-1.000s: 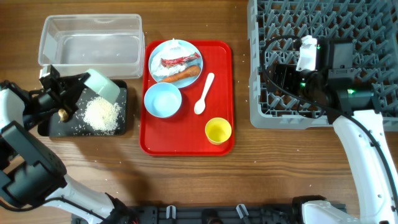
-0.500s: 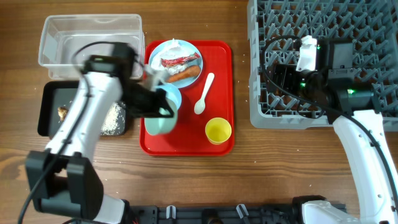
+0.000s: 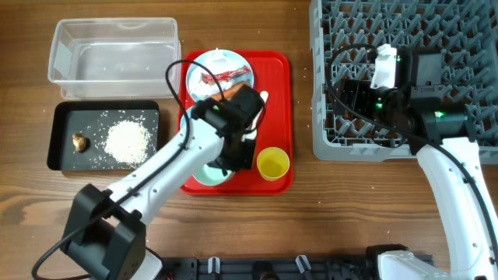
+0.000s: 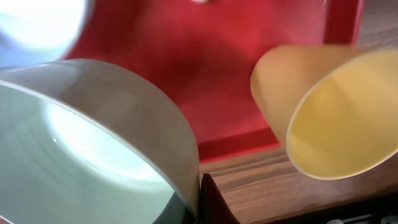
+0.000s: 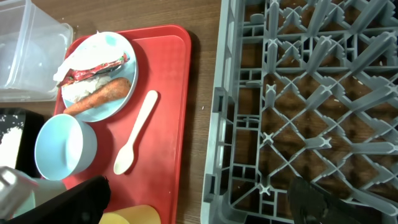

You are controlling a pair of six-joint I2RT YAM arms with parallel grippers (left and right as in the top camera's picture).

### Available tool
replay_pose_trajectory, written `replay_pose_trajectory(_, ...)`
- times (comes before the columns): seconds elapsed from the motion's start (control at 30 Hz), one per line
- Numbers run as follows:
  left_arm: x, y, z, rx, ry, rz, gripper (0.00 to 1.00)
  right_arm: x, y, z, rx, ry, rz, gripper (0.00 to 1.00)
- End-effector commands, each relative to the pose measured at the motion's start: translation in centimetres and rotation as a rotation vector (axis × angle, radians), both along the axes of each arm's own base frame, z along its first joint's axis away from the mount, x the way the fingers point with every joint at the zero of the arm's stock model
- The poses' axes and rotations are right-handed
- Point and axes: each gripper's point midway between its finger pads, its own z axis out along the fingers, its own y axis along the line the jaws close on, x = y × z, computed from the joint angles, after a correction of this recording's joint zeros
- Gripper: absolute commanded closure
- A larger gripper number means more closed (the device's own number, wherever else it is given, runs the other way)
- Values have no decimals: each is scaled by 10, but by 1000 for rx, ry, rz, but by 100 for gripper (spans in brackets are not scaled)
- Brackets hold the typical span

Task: Sort waste into correct bins and load items into the dishwasher rack
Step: 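Return the green bowl to the red tray and reach for the yellow cup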

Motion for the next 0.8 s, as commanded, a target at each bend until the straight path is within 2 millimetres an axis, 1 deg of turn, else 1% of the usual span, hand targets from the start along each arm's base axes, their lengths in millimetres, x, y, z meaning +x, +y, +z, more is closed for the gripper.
replay_pose_trajectory(0.0,-6,14,-17,98,-15,42,96,5,0,4,-2,-9,-8,5)
replay_pose_trajectory(0.07,-7,16,-26,103,-20,42,96,5,0,4,-1,-10,-8,2)
replay_pose_trajectory(0.1,-8,16,-34,97,-26,43,96,5,0,4,0,-11,-9,0)
replay_pose_trajectory(0.27,-7,19,-55,92,-55,45,95,6,0,4,0,-12,-9,0)
replay_pose_trajectory(0.33,-9,21,-56,97,-49,44,81,6,0,4,0,-14,-9,0)
replay_pose_trajectory(0.37,-10,21,-56,98,-47,44,68,6,0,5,0,-15,-9,0)
replay_pose_trajectory(0.43,-9,21,-56,98,-48,44,49,6,0,4,0,-15,-9,0)
replay_pose_trajectory(0.53,-7,19,-56,91,-57,40,44,7,0,5,0,-18,-9,0)
replay_pose_trajectory(0.6,-1,15,-50,77,-73,41,42,7,0,5,0,-20,-9,0)
replay_pose_trajectory(0.77,29,-9,-5,9,-158,34,38,7,0,5,0,-20,-9,0)
